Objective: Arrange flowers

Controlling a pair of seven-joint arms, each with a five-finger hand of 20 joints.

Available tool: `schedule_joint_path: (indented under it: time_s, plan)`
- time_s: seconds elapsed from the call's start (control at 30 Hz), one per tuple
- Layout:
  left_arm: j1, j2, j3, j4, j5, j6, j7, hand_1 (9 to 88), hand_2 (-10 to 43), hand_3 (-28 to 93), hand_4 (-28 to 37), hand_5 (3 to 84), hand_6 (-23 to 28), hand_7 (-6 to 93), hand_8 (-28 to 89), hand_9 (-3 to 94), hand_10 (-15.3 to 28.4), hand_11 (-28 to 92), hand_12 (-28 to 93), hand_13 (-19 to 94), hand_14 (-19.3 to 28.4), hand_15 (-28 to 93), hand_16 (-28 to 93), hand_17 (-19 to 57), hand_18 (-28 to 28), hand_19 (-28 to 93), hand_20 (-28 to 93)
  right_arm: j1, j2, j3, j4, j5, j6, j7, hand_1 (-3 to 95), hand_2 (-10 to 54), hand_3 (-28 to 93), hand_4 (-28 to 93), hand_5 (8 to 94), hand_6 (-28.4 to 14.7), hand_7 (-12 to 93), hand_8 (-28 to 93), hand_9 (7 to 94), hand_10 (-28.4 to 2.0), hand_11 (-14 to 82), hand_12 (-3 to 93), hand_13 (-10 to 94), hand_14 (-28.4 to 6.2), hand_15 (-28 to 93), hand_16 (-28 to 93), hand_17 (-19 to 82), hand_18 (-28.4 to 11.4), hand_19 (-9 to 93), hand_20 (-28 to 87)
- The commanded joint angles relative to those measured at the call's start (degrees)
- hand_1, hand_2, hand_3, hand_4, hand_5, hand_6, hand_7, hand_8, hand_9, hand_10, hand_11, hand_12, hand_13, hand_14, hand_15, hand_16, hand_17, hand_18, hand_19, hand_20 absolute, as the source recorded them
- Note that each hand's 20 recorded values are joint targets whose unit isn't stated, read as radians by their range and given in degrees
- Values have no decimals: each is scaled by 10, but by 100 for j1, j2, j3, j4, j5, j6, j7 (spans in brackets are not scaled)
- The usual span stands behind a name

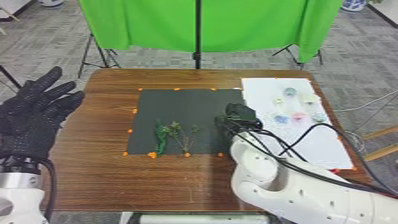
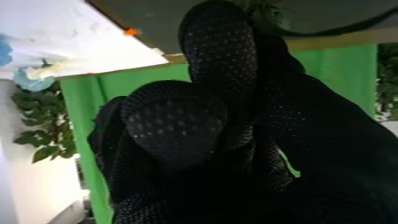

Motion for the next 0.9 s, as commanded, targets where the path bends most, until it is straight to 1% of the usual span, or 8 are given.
schedule_joint_path:
  time_s: [0.03, 0.1, 0.17, 0.37, 0.47, 0.53, 0.67, 0.9]
  plan:
    - [135, -54, -62, -74, 26, 77, -75, 209, 94, 769, -283, 354, 96, 125, -88, 304, 199, 269, 102, 242, 273, 517, -102, -66, 238, 642, 69, -391, -65, 71, -258, -185, -193, -109, 565, -95, 767, -283, 857, -53, 220, 209, 937, -97, 350, 210, 902, -51, 626, 201, 597, -185, 932, 453]
    - [132, -80, -85, -72, 57, 35, -140, 209, 94, 769, -283, 354, 95, 126, -87, 304, 199, 269, 102, 242, 273, 516, -103, -66, 238, 642, 69, -416, -86, 59, -263, -178, -138, -71, 566, -95, 765, -283, 858, -53, 220, 207, 937, -97, 349, 210, 902, -50, 626, 201, 597, -184, 932, 452]
    - [155, -82, -74, -79, 42, 101, -91, 212, 98, 773, -282, 354, 95, 127, -88, 304, 199, 269, 102, 242, 273, 515, -103, -66, 237, 642, 69, -466, -126, 93, -260, -193, -171, -145, 567, -95, 762, -283, 859, -53, 218, 203, 937, -96, 349, 209, 902, -51, 626, 200, 597, -184, 932, 452]
    - [13, -90, 30, -34, 39, 58, -149, 212, 96, 777, -282, 355, 95, 126, -88, 304, 199, 269, 102, 243, 272, 516, -102, -66, 238, 642, 69, -442, -118, -67, -282, -246, -247, -260, 567, -95, 758, -283, 860, -51, 217, 191, 937, -95, 347, 211, 903, -50, 625, 199, 598, -185, 932, 451]
    - [-24, -66, 18, -30, 54, 70, -176, 213, 95, 776, -283, 355, 96, 126, -88, 305, 199, 269, 102, 242, 273, 516, -102, -66, 237, 642, 69, -368, -89, -185, -287, -239, -210, -300, 568, -95, 754, -283, 860, -49, 216, 186, 937, -93, 346, 211, 904, -49, 623, 198, 598, -184, 932, 451]
    - [-53, -54, 39, -16, 41, 71, -157, 213, 95, 776, -283, 355, 96, 126, -88, 305, 199, 269, 102, 242, 273, 516, -102, -66, 237, 642, 69, -308, -80, -266, -286, -245, -137, -299, 567, -95, 753, -283, 859, -48, 217, 184, 937, -92, 346, 211, 906, -48, 621, 197, 598, -184, 932, 450]
    - [-28, -66, 68, -17, 39, 55, -188, 212, 95, 776, -283, 355, 96, 125, -88, 304, 199, 269, 102, 242, 273, 516, -102, -66, 237, 642, 69, -442, -156, -164, -239, -388, -196, -289, 566, -95, 751, -283, 859, -47, 217, 179, 937, -91, 346, 211, 906, -47, 619, 196, 599, -183, 932, 449]
    - [3, -69, 66, -29, 35, 77, -156, 212, 94, 776, -283, 354, 96, 125, -88, 304, 199, 268, 102, 242, 273, 516, -102, -66, 237, 641, 68, -402, -216, -144, -143, -390, -197, -241, 562, -95, 742, -283, 859, -45, 216, 168, 937, -90, 346, 208, 908, -47, 615, 195, 599, -182, 932, 445]
